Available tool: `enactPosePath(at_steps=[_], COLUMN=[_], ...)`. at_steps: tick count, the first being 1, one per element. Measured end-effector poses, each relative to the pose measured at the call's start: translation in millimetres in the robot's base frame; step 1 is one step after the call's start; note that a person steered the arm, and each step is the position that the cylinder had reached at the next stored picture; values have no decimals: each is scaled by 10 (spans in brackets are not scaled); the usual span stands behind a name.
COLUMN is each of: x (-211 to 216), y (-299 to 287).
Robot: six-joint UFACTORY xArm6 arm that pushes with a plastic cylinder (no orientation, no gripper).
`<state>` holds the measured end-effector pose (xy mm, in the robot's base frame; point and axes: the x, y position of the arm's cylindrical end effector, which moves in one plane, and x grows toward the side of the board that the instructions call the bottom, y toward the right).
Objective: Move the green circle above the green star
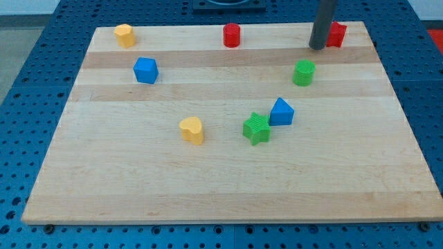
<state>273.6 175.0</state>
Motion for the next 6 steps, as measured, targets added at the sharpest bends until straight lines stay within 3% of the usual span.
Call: enactPosePath(at_steps=[4, 6], x=[784, 1016], y=[-115, -621])
